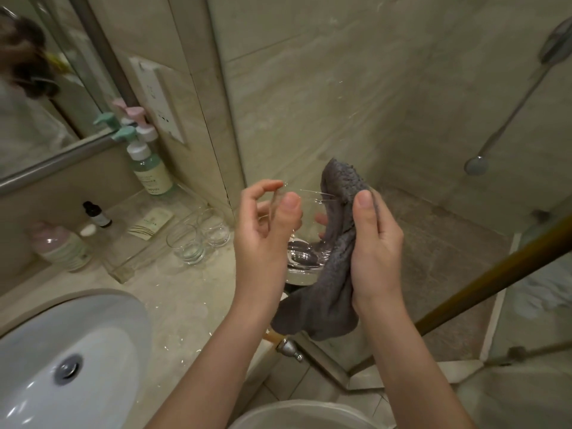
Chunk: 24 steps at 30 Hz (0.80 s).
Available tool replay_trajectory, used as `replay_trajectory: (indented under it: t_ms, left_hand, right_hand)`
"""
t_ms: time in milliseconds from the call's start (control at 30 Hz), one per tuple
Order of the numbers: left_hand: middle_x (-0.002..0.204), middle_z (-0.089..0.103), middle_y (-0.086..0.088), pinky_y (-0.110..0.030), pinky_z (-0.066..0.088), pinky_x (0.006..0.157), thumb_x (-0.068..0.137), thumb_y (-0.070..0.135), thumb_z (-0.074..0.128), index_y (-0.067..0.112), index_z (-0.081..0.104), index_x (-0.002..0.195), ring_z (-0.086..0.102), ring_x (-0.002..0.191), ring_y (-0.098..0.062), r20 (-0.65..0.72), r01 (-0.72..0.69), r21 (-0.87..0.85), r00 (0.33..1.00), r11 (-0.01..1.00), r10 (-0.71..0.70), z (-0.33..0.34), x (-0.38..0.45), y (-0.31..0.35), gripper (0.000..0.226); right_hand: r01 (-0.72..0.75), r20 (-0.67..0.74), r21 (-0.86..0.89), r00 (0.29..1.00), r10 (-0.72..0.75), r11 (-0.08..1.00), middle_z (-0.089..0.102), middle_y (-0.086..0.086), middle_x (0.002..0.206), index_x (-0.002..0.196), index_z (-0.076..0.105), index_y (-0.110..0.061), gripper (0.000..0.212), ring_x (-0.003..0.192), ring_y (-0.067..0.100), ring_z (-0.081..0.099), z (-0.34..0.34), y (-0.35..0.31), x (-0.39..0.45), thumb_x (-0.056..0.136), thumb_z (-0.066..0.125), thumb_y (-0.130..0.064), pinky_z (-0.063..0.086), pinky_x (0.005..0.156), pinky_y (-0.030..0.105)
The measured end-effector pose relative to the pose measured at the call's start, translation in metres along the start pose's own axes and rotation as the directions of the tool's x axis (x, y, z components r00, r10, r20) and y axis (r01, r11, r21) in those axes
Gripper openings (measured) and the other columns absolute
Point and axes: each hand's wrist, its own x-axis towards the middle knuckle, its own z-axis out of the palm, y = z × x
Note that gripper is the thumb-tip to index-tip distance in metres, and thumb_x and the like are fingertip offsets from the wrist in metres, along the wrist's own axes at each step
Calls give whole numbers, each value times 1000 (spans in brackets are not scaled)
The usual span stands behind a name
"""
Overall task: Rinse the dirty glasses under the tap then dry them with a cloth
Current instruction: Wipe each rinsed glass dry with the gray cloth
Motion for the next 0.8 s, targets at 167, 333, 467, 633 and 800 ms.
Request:
replay_trajectory:
  t_ms: [167,333,467,633,800]
  left_hand:
    - [104,66,10,-23,48,91,62,55,73,37,48,116,64,103,-10,75,-141,171,989,975,130,-3,-14,11,62]
    - [95,72,1,-23,53,79,48,42,79,27,57,112,70,91,-14,261,86,-118,964,989,-53,-12,-6,21,70]
    - [95,67,0,-18,52,74,54,48,71,26,58,111,66,86,-9,284,94,-142,957,985,-51,-8,-7,25,62]
    - [90,65,9,-17,49,74,67,60,62,36,50,105,66,82,-4,3,-73,77,997,994,73,-11,-11,24,47]
    - [111,63,5,-27,51,88,57,60,74,36,43,110,65,103,-6,33,-85,225,996,971,79,-9,-25,25,65]
  right_hand:
    - [56,4,24,998,-56,998,73,-5,90,96,69,-27,24,89,13,70,3,-2,-11,92,51,-43,54,75,27]
    - [35,13,130,999,-37,991,69,-6,83,86,69,-24,26,82,10,65,4,-10,-11,95,47,-34,52,73,24]
    - [-18,19,203,1000,14,979,71,-1,85,94,65,-12,29,82,13,67,6,-15,-10,96,46,-33,54,73,25]
    - [-14,-2,158,1000,14,987,69,-5,71,87,61,-12,26,66,10,69,9,-18,-11,90,47,-34,56,60,25]
    - [42,-23,54,999,-41,998,62,-5,75,80,60,-18,27,74,7,59,11,-13,-17,98,46,-33,49,70,22]
